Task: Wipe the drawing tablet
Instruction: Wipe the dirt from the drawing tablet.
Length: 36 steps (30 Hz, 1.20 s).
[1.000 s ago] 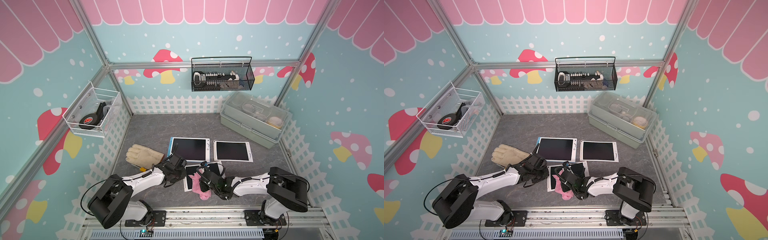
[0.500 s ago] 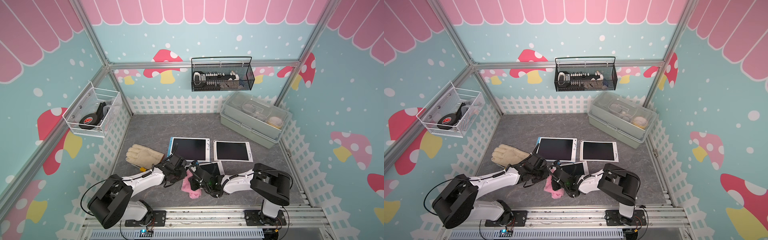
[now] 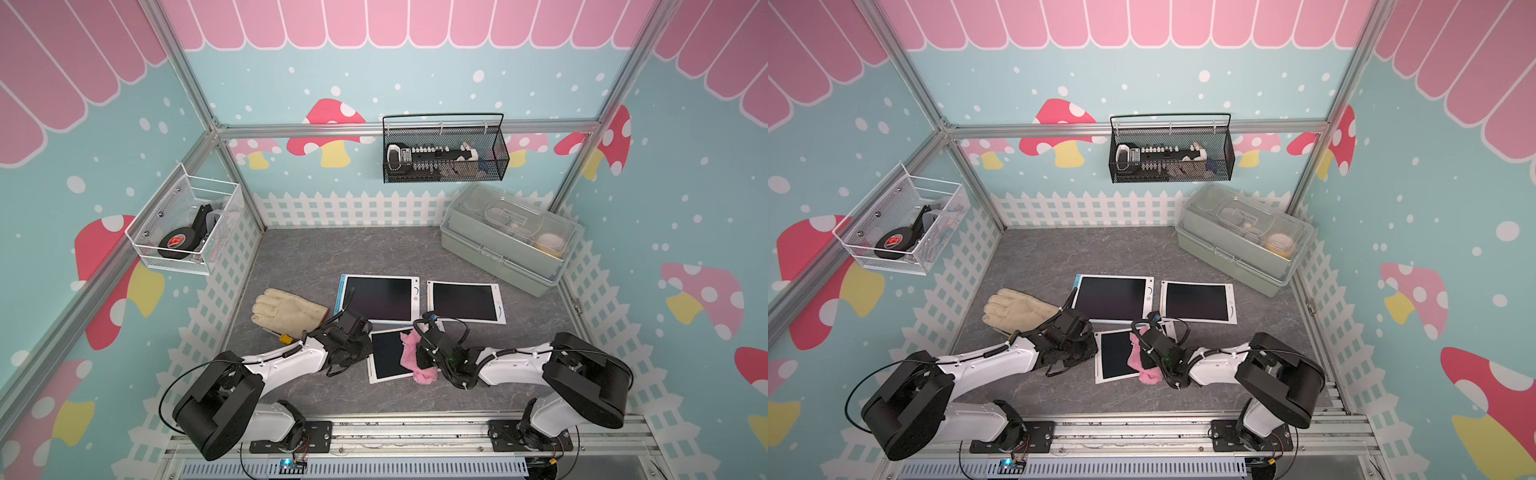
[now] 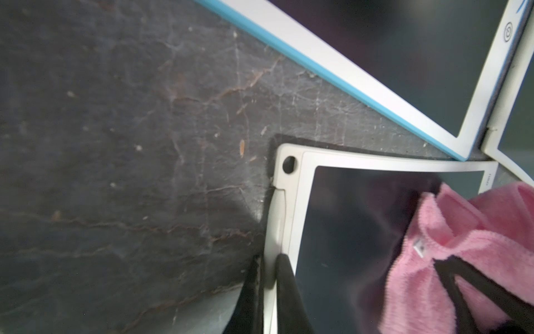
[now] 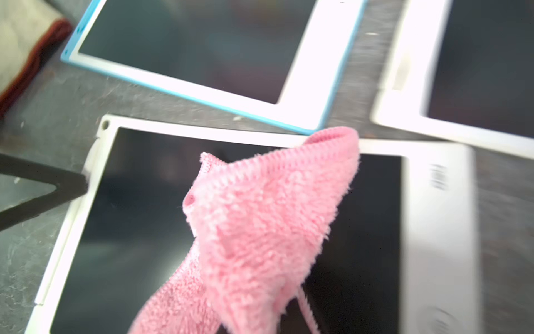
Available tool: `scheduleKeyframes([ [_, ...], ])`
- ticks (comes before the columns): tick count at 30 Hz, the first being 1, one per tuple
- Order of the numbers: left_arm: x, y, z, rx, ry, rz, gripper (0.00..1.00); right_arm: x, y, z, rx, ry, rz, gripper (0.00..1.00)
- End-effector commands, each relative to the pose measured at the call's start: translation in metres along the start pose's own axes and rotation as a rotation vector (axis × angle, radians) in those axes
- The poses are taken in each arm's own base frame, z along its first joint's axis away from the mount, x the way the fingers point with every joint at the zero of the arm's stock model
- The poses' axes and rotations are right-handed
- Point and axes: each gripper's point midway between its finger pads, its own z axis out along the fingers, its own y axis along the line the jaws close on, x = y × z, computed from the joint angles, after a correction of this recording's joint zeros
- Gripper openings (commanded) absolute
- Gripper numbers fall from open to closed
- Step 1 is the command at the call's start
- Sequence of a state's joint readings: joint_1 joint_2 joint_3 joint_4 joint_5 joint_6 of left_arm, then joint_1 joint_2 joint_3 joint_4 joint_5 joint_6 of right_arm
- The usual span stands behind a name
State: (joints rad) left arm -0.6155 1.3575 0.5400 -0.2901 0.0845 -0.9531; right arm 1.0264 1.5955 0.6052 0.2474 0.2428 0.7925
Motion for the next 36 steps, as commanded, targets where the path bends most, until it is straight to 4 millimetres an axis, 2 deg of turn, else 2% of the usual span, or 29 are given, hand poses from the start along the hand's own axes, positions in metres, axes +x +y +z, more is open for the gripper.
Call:
scheduleKeyframes([
  [1,0.061,0.077,0.004,-0.260,0.227,-0.018,0.08,0.008,0.064,0.012,-0.130,0.047,-0.081,0.00],
  [2,0.061,0.076,0.004,-0.257,0.227,-0.017,0.08,0.009,0.086,0.016,-0.178,0.051,-0.081,0.00],
  [4,0.060,0.075,0.004,-0.254,0.227,-0.017,0.08,0.015,0.115,0.022,-0.242,0.064,-0.062,0.00],
  [5,0.059,0.074,0.004,-0.252,0.225,-0.018,0.08,0.019,0.125,0.026,-0.267,0.072,-0.043,0.00],
  [7,0.059,0.074,0.004,-0.252,0.224,-0.020,0.08,0.022,0.129,0.031,-0.277,0.079,-0.010,0.00],
  [9,0.059,0.075,0.004,-0.257,0.226,-0.022,0.08,0.022,0.114,0.031,-0.238,0.068,0.009,0.00],
  [12,0.059,0.079,0.004,-0.273,0.226,-0.024,0.08,0.017,0.061,0.026,-0.137,0.063,0.090,0.00],
  [14,0.059,0.081,0.004,-0.282,0.226,-0.026,0.08,0.013,0.024,0.014,-0.059,0.051,0.125,0.00],
  [16,0.058,0.081,0.005,-0.286,0.226,-0.024,0.08,0.009,-0.003,0.002,-0.004,0.052,0.125,0.00],
  [18,0.055,0.077,0.004,-0.277,0.218,-0.023,0.08,0.005,-0.017,-0.007,0.023,0.055,0.118,0.00],
  [19,0.052,0.072,0.003,-0.265,0.209,-0.021,0.09,0.004,-0.020,-0.009,0.027,0.056,0.111,0.00],
  [21,0.040,0.058,-0.004,-0.236,0.180,-0.015,0.16,0.003,-0.019,-0.011,0.024,0.070,0.080,0.00],
  [24,0.013,0.031,-0.019,-0.187,0.111,0.002,0.32,0.003,-0.012,-0.005,0.007,0.091,0.071,0.00],
  [26,-0.002,0.017,-0.025,-0.156,0.088,-0.004,0.36,0.000,-0.011,-0.002,0.012,0.087,0.071,0.00],
  [29,-0.013,0.014,-0.023,-0.152,0.094,-0.010,0.37,-0.006,-0.009,0.000,0.021,0.079,0.052,0.00],
  [32,-0.013,0.020,-0.010,-0.168,0.129,-0.004,0.33,-0.011,-0.003,0.001,0.016,0.084,0.028,0.00],
  [36,-0.006,0.024,0.001,-0.171,0.164,-0.003,0.29,-0.019,0.028,0.010,-0.039,0.085,-0.017,0.00],
])
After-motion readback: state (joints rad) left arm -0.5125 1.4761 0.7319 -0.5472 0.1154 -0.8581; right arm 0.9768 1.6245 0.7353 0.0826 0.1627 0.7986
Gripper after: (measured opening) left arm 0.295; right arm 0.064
